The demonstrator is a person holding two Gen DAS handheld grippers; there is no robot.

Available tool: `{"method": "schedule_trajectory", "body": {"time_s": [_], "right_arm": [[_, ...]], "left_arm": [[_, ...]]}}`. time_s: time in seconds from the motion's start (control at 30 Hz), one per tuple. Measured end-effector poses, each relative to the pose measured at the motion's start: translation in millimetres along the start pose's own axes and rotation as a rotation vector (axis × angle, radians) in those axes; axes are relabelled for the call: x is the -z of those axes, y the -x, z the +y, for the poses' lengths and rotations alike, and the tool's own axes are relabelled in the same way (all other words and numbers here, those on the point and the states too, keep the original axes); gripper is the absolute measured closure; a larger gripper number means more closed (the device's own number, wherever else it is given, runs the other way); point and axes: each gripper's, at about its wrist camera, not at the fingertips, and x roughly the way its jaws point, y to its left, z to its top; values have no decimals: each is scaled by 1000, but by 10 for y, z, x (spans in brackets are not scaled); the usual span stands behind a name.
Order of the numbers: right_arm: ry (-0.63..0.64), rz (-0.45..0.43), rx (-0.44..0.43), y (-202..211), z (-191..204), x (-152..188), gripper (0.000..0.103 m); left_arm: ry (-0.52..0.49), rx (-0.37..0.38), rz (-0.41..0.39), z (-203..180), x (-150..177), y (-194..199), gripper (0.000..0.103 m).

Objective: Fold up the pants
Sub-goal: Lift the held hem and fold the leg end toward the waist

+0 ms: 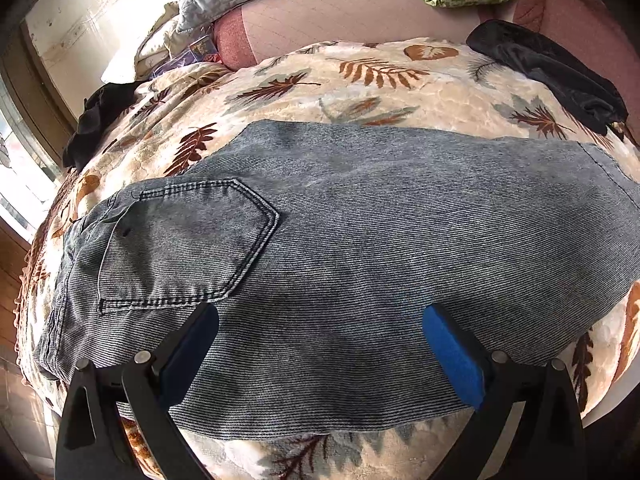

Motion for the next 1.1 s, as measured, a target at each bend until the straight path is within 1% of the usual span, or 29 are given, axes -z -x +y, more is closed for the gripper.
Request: {"method": "schedule_trajectory", "body": {"time_s": [0.03, 0.1, 0.13, 0.17, 0.2, 0.23, 0.27, 0.3, 0.33, 0.4, 0.47, 0.53, 0.57, 0.7, 0.8, 0.93, 0.97, 1.0, 1.03, 1.07, 1.1], "right_arm": [[-76, 12, -83, 88, -106, -2, 99], [-212, -22, -276, 279, -290, 20, 97], [-262, -16, -369, 317, -340, 42, 79], [-306, 13, -435, 307, -365, 68, 40], [-363, 31, -480, 283, -382, 111, 23], [-435, 12, -530, 279, -403, 183, 17], [-500, -3, -601, 253, -421, 255, 17], [-553, 17, -662, 190, -401, 323, 17], [-592, 50, -693, 120, -339, 395, 17], [-613, 97, -699, 12, -156, 493, 17], [-628, 105, -686, -78, -51, 521, 17], [-656, 80, -702, -173, -1, 507, 17], [-665, 56, -704, -185, 11, 489, 17], [-739, -10, -720, -299, -18, 376, 17], [-806, -84, -722, -318, -24, 323, 17], [-829, -169, -674, -302, 20, 302, 17], [-810, -178, -658, -286, 53, 298, 21], [-781, -175, -637, -279, 85, 285, 28], [-759, -165, -611, -293, 95, 274, 61], [-749, -138, -594, -345, 96, 269, 81], [-761, -113, -582, -401, 83, 280, 81]], "left_arm": [[-3, 3, -3, 5, 1, 10, 2], [1, 9, -17, 10, -13, 46, 2], [6, 14, -37, 11, -26, 90, 2], [9, 15, -66, 3, -42, 145, 2], [2, 10, -100, -15, -59, 208, 2], [-11, -2, -135, -44, -73, 270, 2], [-26, -16, -169, -79, -74, 324, 2], [-42, -28, -194, -124, -71, 356, 2], [-59, -31, -204, -171, -68, 364, 2], [-95, -17, -178, -258, -77, 305, 2], [-102, 18, -110, -310, -83, 182, 2], [-91, 58, -35, -330, -77, 55, 2], [-97, 58, -3, -366, -47, -5, 2], [-83, 92, 5, -361, -23, -15, 2], [-80, 97, 8, -366, -17, -16, 2], [-66, 106, -5, -329, -51, 11, 2], [-57, 104, -10, -311, -60, 18, 2], [-49, 103, -15, -282, -78, 23, 2], [-41, 101, -24, -257, -89, 35, 2], [-34, 94, -32, -228, -103, 44, 2], [-29, 84, -40, -199, -112, 57, 2]]}}
